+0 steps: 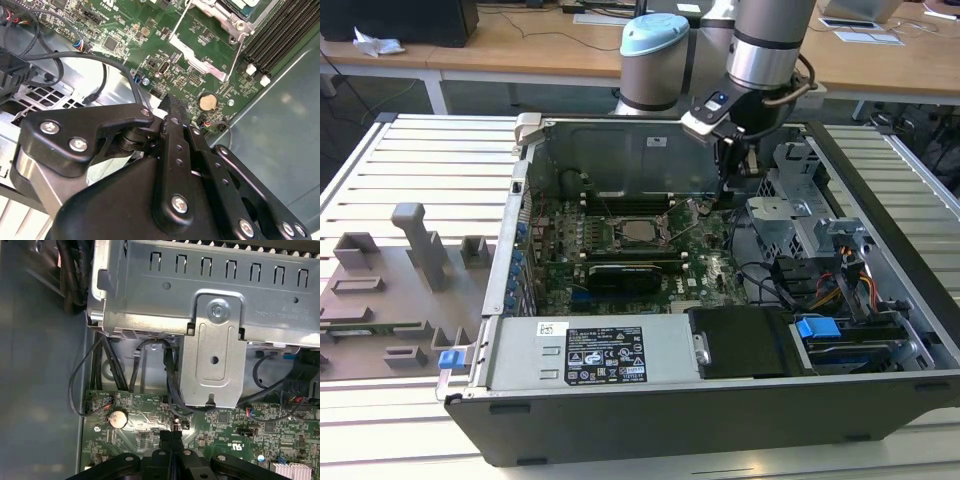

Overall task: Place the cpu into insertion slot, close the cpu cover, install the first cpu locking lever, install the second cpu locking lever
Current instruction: 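Close the cpu cover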

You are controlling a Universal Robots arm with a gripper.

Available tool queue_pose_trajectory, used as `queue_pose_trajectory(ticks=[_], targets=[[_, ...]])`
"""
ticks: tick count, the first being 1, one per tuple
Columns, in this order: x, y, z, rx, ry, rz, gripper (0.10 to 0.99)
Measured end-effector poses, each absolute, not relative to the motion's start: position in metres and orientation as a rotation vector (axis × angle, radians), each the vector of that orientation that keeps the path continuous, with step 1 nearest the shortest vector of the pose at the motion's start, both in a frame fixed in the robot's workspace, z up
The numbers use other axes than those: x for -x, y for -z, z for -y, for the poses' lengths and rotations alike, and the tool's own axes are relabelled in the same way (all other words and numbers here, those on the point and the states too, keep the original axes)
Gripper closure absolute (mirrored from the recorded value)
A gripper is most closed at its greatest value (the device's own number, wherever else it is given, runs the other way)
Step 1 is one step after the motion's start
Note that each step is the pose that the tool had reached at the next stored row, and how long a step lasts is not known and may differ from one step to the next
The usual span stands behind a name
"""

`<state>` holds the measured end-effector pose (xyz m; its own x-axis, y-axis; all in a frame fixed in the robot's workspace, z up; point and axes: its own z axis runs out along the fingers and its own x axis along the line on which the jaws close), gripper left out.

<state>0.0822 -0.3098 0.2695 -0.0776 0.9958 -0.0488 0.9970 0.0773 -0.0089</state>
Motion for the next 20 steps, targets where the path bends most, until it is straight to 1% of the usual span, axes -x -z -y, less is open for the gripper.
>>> queue_pose_trajectory(ticks=[20], targets=[[-0.082,-0.254,0.31,-2.113,0.062,-2.284,0.98]])
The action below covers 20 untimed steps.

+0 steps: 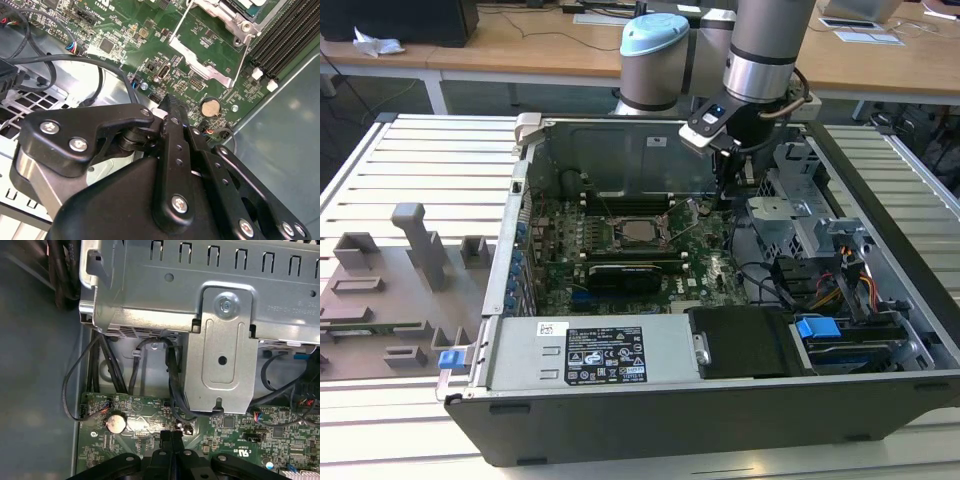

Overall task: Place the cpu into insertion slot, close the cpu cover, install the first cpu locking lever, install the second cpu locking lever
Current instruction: 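Close the cpu cover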

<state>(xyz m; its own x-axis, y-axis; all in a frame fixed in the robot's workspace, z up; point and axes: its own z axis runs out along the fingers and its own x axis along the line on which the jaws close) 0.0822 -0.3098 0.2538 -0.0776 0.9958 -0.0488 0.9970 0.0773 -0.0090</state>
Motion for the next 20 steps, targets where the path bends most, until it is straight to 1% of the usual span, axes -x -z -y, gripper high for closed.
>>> queue_pose_trajectory(ticks=[7,20], targets=[[-0.081,-0.248,0.31,-2.113,0.062,-2.283,0.98],[-0.057,-0.246,0.31,-2.113,0.062,-2.284,0.98]])
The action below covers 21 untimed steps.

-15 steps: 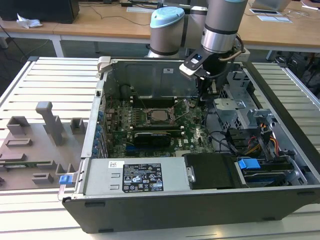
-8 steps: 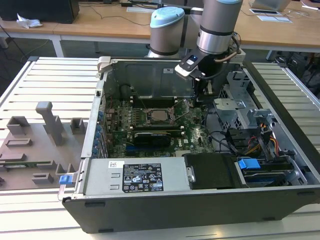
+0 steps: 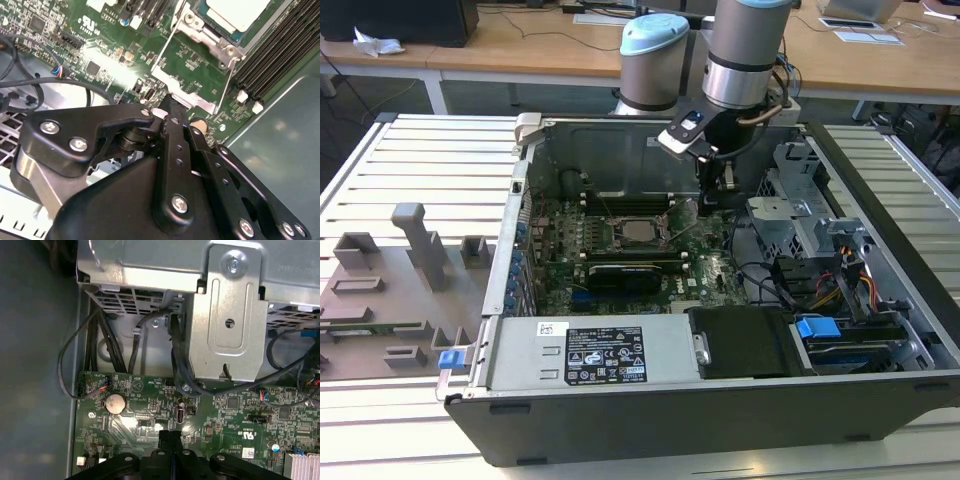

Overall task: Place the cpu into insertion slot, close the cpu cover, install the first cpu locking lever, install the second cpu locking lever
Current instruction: 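Close the cpu cover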

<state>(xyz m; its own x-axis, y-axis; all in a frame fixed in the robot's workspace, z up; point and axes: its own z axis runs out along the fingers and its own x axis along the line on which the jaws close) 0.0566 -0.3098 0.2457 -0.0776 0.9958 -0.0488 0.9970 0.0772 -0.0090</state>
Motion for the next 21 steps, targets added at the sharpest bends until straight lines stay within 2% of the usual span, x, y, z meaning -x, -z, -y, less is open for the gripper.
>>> queue_pose_trajectory(ticks=[21], targets=[[-0.025,-0.245,0.31,-2.113,0.062,-2.284,0.98]])
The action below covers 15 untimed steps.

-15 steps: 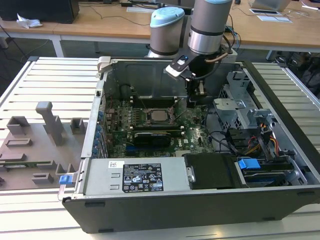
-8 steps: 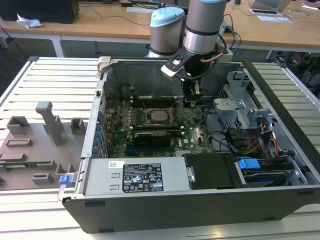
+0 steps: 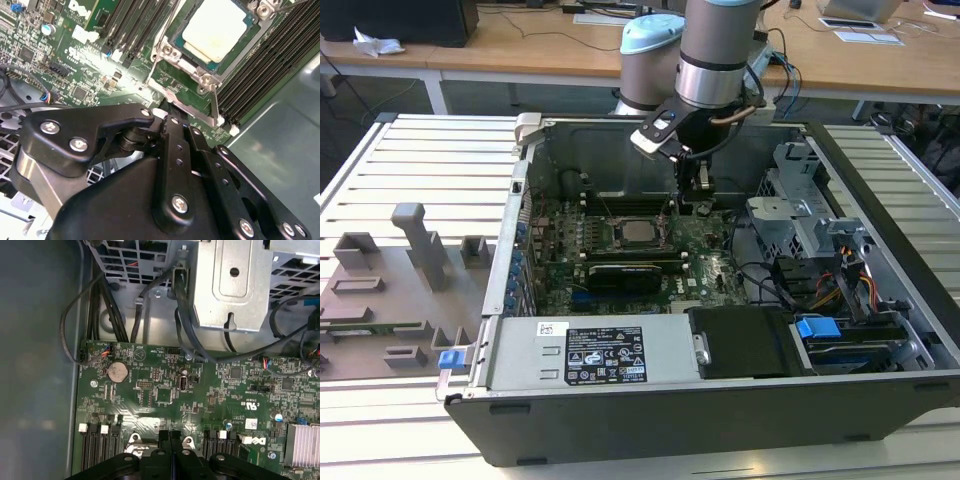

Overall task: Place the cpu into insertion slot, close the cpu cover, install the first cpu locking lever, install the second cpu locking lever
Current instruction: 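Close the cpu cover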

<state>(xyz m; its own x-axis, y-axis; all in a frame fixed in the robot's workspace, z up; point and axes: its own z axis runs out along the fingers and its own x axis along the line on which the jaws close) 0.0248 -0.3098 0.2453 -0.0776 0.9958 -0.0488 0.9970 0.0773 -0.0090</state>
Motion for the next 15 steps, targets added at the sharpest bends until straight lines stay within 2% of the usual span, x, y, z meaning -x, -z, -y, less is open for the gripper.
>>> queue_pose_trajectory(ticks=[15], targets=[[-0.006,-0.245,0.31,-2.113,0.062,-2.284,0.98]])
